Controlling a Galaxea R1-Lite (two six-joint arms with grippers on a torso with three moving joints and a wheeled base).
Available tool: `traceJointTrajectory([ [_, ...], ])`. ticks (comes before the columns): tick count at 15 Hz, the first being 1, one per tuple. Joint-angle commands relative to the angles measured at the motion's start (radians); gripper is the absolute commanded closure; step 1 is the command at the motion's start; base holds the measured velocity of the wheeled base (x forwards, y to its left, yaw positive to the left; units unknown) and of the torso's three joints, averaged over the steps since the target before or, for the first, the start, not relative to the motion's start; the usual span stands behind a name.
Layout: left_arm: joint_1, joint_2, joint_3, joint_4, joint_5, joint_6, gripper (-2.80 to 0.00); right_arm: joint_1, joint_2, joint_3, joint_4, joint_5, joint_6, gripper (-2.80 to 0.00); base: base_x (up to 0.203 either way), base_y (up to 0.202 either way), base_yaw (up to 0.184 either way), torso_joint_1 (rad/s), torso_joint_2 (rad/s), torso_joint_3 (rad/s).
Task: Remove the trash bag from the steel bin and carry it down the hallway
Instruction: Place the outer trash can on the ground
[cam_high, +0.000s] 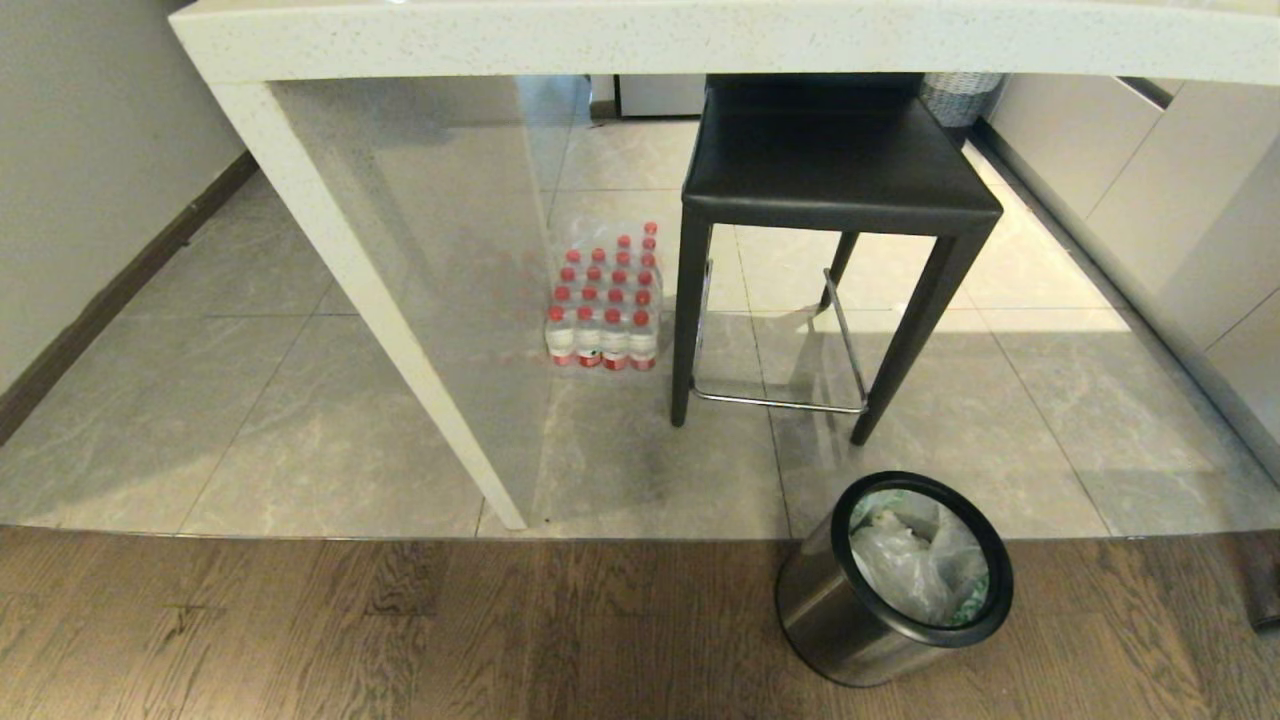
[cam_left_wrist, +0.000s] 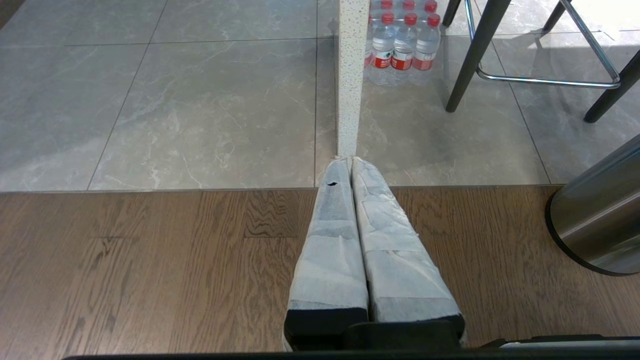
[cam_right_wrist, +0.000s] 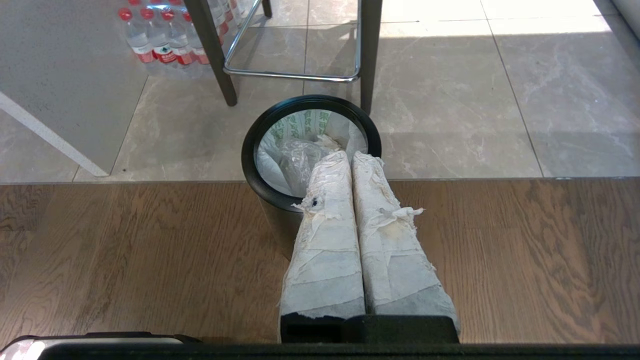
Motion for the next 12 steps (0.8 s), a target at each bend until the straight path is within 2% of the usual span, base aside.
traceJointTrajectory([
  [1, 0.0, 0.0, 0.0, 0.0, 0.0, 0.0, 0.0, 0.0, 0.0, 0.0, 0.0, 0.0, 0.0, 0.0, 0.0, 0.0, 0.0, 0.0, 0.0, 0.0],
  [8, 0.001, 0.003, -0.003, -0.001, 0.0, -0.001, 0.0, 0.001, 0.002, -0.009, 0.012, -0.002, -0.032, 0.0, 0.0, 0.0, 0.0, 0.0, 0.0, 0.0],
  [9, 0.001, 0.001, -0.008, 0.005, -0.004, 0.021, 0.0, 0.001, 0.016, -0.023, 0.027, -0.004, -0.032, 0.0, 0.0, 0.0, 0.0, 0.0, 0.0, 0.0],
  [12, 0.0, 0.0, 0.0, 0.0, -0.002, 0.0, 0.0, 0.001, 0.039, -0.114, 0.159, -0.012, 0.007, 0.0, 0.0, 0.0, 0.0, 0.0, 0.0, 0.0],
])
